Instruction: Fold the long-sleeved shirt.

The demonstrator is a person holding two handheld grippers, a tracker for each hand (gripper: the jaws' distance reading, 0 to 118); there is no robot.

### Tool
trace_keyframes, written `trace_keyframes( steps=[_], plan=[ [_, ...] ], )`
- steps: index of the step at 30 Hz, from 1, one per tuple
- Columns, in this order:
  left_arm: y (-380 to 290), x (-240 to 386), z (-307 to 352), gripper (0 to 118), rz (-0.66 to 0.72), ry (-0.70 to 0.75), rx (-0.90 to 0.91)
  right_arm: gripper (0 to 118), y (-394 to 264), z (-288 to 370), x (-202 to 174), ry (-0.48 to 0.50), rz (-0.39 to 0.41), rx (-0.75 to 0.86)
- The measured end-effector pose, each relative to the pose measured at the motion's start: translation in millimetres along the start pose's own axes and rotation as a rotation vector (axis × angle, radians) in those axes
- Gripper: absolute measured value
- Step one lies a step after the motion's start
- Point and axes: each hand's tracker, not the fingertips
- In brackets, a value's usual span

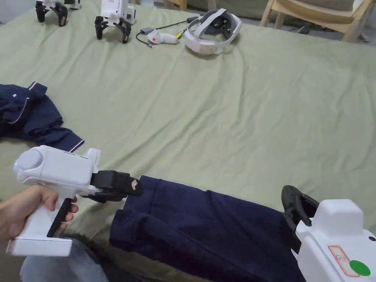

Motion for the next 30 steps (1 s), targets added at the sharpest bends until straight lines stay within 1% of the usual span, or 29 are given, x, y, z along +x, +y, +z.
trace_keyframes(
  steps=[2, 3, 4, 5, 6, 7, 9, 11, 12, 13, 14, 15, 16, 17, 18, 19, 21, 23, 25, 26, 28, 30],
  plan=[
    [0.5, -26.7, -14.3, 87, 0.071, -0.032, -0.050, 0, -0.7, -3.5, -5.1, 0.018, 0.007, -0.012],
    [-1.0, -38.7, -16.3, 87, 0.091, -0.094, -0.053, 0, -0.2, -4.5, -7.5, 0.011, 0.013, -0.017],
    [2.7, -43.3, -11.6, 91, 0.099, -0.219, 0.001, 0, 0.3, -5.5, -7.9, 0.015, 0.019, -0.022],
    [6.1, -49.4, -13.2, 97, 0.158, -0.266, 0.005, 0, -0.2, -7.4, -7.7, 0.019, 0.020, -0.025],
    [1.5, -41.9, -21.3, 102, 0.207, -0.311, -0.002, 0, 0.4, -9.6, -8.4, 0.017, 0.015, -0.031],
    [3.8, -42.6, -28.0, 102, 0.235, -0.352, -0.024, 0, 1.0, -12.0, -8.3, 0.022, 0.008, -0.037],
    [4.5, -41.0, -42.0, 102, 0.207, -0.355, -0.015, 0, 1.4, -16.6, -7.5, 0.028, -0.003, -0.043],
    [5.5, -31.2, -55.2, 99, 0.147, -0.382, -0.075, 0, 1.3, -17.0, -7.5, 0.022, 0.006, -0.045],
    [4.4, -25.1, -63.7, 93, 0.111, -0.386, -0.103, 0, 1.2, -16.8, -6.7, 0.019, 0.005, -0.045],
    [3.8, -17.1, -71.9, 73, 0.072, -0.348, -0.138, 0, 0.0, -17.3, -2.5, 0.017, -0.004, -0.051],
    [-10.6, 13.6, -94.6, 44, 0.024, -0.288, -0.151, 0, -1.4, -17.5, 0.1, 0.013, -0.012, -0.054],
    [-15.0, 20.3, -108.2, 17, -0.018, -0.249, -0.163, 0, -3.7, -17.6, 2.8, 0.006, -0.021, -0.057],
    [-19.2, 27.6, -120.4, 16, -0.049, -0.144, -0.187, 0, -6.2, -18.1, 5.8, -0.001, -0.030, -0.062],
    [-24.3, 29.1, -124.2, 16, -0.058, -0.106, -0.128, 0, -8.8, -18.0, 10.9, -0.009, -0.043, -0.071],
    [-18.2, 21.4, -114.1, 15, 0.025, -0.227, -0.119, 0, -11.0, -17.1, 15.3, -0.018, -0.057, -0.081],
    [-17.1, 22.9, -109.1, 15, 0.057, -0.229, -0.105, 0, -12.8, -15.3, 18.8, -0.019, -0.065, -0.081],
    [-10.1, 24.0, -90.7, 15, 0.010, -0.138, -0.014, 0, -16.5, -11.6, 26.9, -0.031, -0.075, -0.083],
    [-3.9, 26.7, -56.0, 15, 0.052, -0.168, 0.024, 0, -19.0, -10.5, 33.8, -0.046, -0.082, -0.085],
    [5.2, 34.6, -32.0, 14, 0.026, -0.165, 0.042, 0, -20.6, -8.7, 42.2, -0.061, -0.103, -0.082],
    [18.5, 22.8, -20.2, 14, 0.001, -0.131, 0.070, 0, -21.0, -8.5, 45.2, -0.067, -0.108, -0.081],
    [34.7, 24.9, 4.9, 14, -0.029, -0.046, 0.120, 0, -21.2, -8.5, 49.2, -0.082, -0.112, -0.075],
    [49.9, 22.9, 29.0, 14, -0.027, -0.007, 0.156, 0, -20.2, -7.4, 53.4, -0.091, -0.110, -0.068]
  ],
)
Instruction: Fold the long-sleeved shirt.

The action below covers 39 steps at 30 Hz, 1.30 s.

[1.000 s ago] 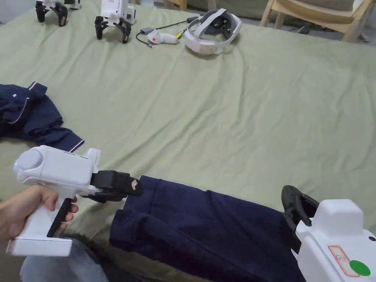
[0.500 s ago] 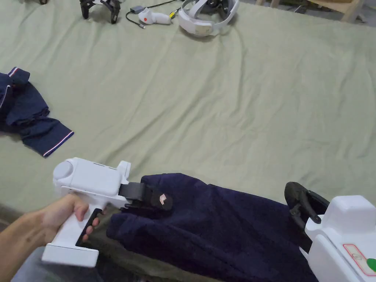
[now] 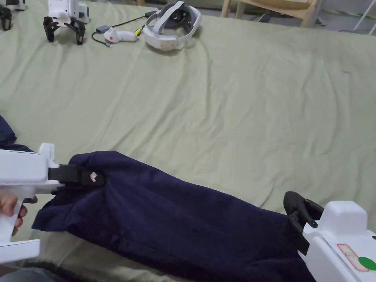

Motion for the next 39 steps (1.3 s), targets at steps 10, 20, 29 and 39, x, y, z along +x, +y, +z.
trace_keyframes(
  steps=[10, 20, 29, 39],
  plan=[
    [7.0, 39.5, 67.7, 14, -0.061, 0.168, 0.081, 0, 2.2, 0.9, 10.8, -0.028, -0.011, 0.020],
    [-77.1, 195.7, -62.4, 14, -0.207, 0.024, -0.079, 0, -0.3, 8.2, 26.9, -0.034, -0.056, 0.041],
    [-153.6, 272.8, -265.2, 16, -0.213, -0.003, -0.272, 0, -5.7, 34.4, 62.7, -0.127, -0.110, 0.074],
    [-127.1, 276.5, -145.6, 111, -0.257, -0.275, -0.128, 0, -9.1, 39.5, 78.9, -0.149, -0.146, 0.080]
  ],
)
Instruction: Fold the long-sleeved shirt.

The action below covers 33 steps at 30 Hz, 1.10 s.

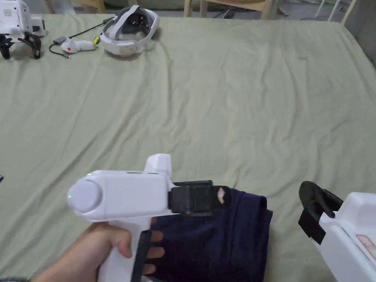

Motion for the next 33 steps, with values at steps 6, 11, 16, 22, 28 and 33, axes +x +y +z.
trace_keyframes(
  steps=[6, 11, 16, 22, 28, 33],
  plan=[
    [-12.4, -91.4, 1.8, 40, 0.246, 0.101, -0.041, 0, -3.7, -3.0, -3.8, 0.015, 0.006, -0.005],
    [-39.9, -85.9, -71.4, 29, 0.175, 0.187, -0.139, 0, -6.2, 0.9, -6.2, 0.014, 0.019, -0.015],
    [-30.7, -55.5, -101.0, 17, 0.135, 0.134, -0.158, 0, -8.8, 4.5, -0.8, -0.008, 0.022, -0.022],
    [-24.5, -20.8, -94.1, 17, -0.020, 0.143, -0.165, 0, -8.6, 11.3, 3.8, -0.025, 0.019, -0.023],
    [-8.4, 8.2, -37.4, 8, -0.012, -0.008, -0.020, 0, 2.2, 11.8, 4.4, 0.050, -0.029, -0.019],
    [7.9, -28.0, 56.9, 8, 0.024, 0.070, 0.093, 0, 3.7, -23.9, -12.2, 0.433, -0.174, -0.226]
  ],
)
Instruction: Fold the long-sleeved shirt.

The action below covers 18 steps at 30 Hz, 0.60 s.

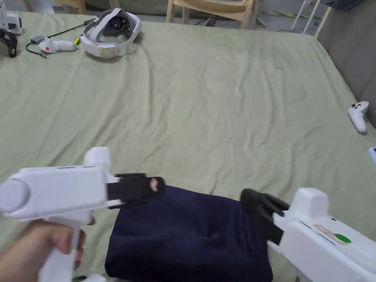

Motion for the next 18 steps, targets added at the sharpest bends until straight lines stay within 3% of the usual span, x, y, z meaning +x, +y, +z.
trace_keyframes(
  steps=[4, 5, 7, 8, 9, 10, 11, 12, 13, 15, 18],
  plan=[
    [4.7, -43.2, 36.2, 9, 0.067, 0.075, 0.050, 0, -33.6, -72.7, 18.4, 0.092, -0.152, -0.286],
    [2.8, -53.0, 41.4, 9, 0.108, 0.082, 0.066, 0, -46.5, -91.4, 27.4, 0.037, -0.197, -0.379],
    [0.5, -68.1, 43.3, 9, 0.127, 0.069, 0.038, 0, -69.1, -114.0, 42.3, -0.043, -0.149, -0.512],
    [-2.9, -70.8, 40.6, 9, 0.129, 0.075, 0.022, 0, -74.0, -116.1, 48.7, -0.009, -0.171, -0.467],
    [-5.5, -75.4, 38.6, 9, 0.129, 0.085, 0.016, 0, -69.2, -109.3, 54.2, 0.059, -0.270, -0.409],
    [-7.1, -81.3, 34.9, 9, 0.132, 0.078, -0.017, 0, -64.5, -104.9, 56.1, 0.056, -0.311, -0.409],
    [-8.8, -88.8, 30.2, 14, 0.140, 0.052, -0.070, 0, -61.8, -99.3, 50.3, 0.035, -0.253, -0.414],
    [-10.4, -95.0, 24.2, 28, 0.158, 0.026, -0.095, 0, -59.1, -98.8, 47.3, 0.013, -0.191, -0.419],
    [-12.8, -101.6, 18.2, 62, 0.172, 0.009, -0.114, 0, -57.5, -98.8, 45.4, 0.010, -0.163, -0.427],
    [-17.3, -111.0, 4.1, 107, 0.173, 0.000, -0.157, 0, -59.3, -100.1, 44.0, 0.014, -0.184, -0.427],
    [-23.7, -134.2, -8.7, 111, 0.230, -0.080, -0.140, 0, -60.1, -99.0, 43.4, 0.014, -0.178, -0.422]
  ],
)
